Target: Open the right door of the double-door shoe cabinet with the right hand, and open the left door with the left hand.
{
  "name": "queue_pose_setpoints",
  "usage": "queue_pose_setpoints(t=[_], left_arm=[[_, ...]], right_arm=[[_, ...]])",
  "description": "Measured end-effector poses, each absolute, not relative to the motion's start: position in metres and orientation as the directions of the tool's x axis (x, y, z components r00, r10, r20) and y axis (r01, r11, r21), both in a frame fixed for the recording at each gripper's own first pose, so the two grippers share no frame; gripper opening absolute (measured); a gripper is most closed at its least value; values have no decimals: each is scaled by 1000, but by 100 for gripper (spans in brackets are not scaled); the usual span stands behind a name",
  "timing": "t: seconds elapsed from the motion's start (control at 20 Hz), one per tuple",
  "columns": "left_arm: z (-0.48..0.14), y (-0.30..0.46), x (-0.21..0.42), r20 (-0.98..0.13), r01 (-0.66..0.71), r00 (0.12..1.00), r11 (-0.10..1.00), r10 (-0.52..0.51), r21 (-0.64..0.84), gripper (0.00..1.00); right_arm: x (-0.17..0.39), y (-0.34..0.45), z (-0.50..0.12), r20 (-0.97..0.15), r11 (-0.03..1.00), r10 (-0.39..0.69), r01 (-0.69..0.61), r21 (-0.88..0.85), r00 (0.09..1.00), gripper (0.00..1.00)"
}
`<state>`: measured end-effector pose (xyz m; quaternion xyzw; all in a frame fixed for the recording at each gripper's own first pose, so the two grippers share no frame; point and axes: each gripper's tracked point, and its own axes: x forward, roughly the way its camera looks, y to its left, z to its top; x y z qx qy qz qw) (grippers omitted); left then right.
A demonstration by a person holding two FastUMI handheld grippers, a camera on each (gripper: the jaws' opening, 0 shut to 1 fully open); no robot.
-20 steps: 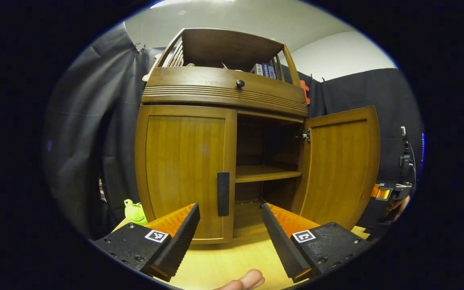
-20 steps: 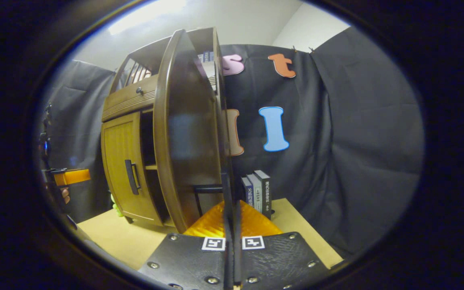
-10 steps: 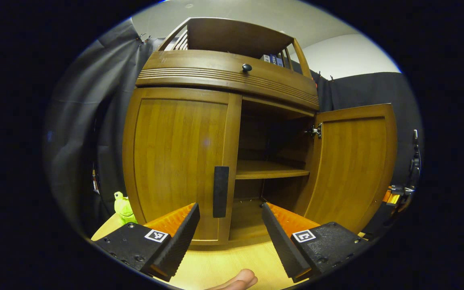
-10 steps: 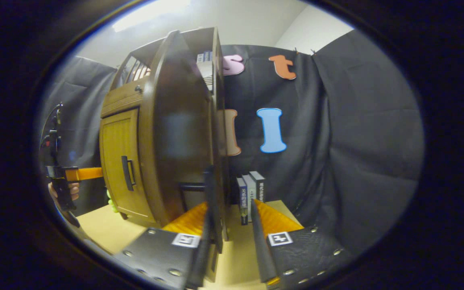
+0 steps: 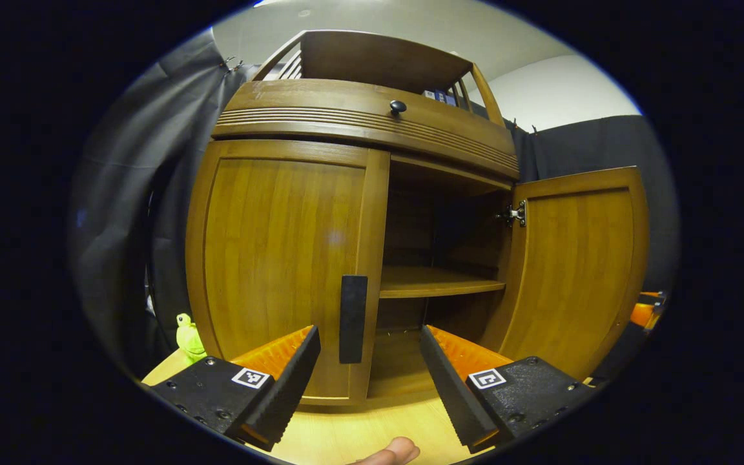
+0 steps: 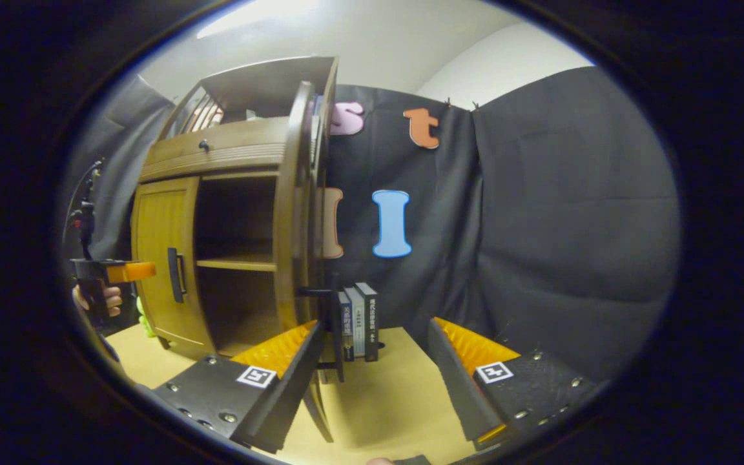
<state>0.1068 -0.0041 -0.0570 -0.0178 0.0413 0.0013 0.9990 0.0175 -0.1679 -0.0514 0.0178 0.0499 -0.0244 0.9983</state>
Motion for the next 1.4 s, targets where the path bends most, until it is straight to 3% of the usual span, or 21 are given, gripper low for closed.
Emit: queue_pose_setpoints(t=[0.05, 0.15, 0.25, 0.4, 0.45, 0.55, 0.65, 0.7, 0.8, 0.85, 0.95, 1.0, 1.2, 1.35, 1.4], left_arm=[[-60, -4, 115, -66, -8, 998, 1000, 7, -18, 92], [-65, 2, 134, -45, -36, 998, 999, 37, 32, 92], [-79, 11, 154, -58, -60, 996, 997, 63, 53, 96], [-86, 24, 183, -51, -82, 995, 995, 85, 59, 95], [-93, 23, 192, -64, -66, 996, 997, 69, 49, 87], [-105, 18, 198, -114, -23, 993, 999, 26, 28, 59], [-103, 22, 212, -78, -26, 997, 999, 29, 41, 32], [-102, 23, 207, -98, -12, 995, 998, 17, 59, 38], [-102, 21, 200, -101, 8, 995, 998, -2, 58, 31], [-102, 21, 198, -110, 18, 994, 998, -11, 62, 30], [-100, 20, 192, -110, 41, 993, 998, -34, 54, 30], [-99, 18, 187, -112, 49, 993, 998, -43, 49, 30], [-98, 17, 170, -140, 83, 987, 995, -74, 60, 30], [-98, 17, 157, -174, 97, 981, 995, -91, 28, 30], [-98, 17, 152, -177, 102, 979, 994, -96, 28, 30]], right_arm=[[8, -158, -44, -80, 998, -31, 35, 44, 996, 98], [-9, -140, -34, -57, 999, -13, 15, 42, 998, 93], [-26, -116, -27, -38, 1000, 6, -5, 18, 999, 100], [-50, -72, -22, -26, 998, 56, -57, -9, 998, 99], [-54, -60, -25, -27, 997, 74, -75, -10, 997, 100], [-68, -41, -32, -39, 995, 92, -93, -21, 995, 98], [-79, -35, -42, -66, 996, 73, -75, -38, 995, 98], [-83, -35, -46, -82, 997, 56, -60, -43, 995, 98], [-90, -38, -55, -105, 999, 30, -34, -38, 994, 94], [-94, -42, -58, -111, 999, 16, -20, -32, 994, 98], [-102, -53, -58, -108, 1000, -19, 16, -27, 994, 98], [-106, -58, -55, -97, 999, -29, 27, -22, 995, 93], [-116, -68, -42, -64, 999, -35, 37, 30, 997, 98], [-125, -76, -49, -69, 999, -39, 41, 26, 997, 94], [-128, -78, -49, -70, 999, -43, 45, 19, 997, 98]])
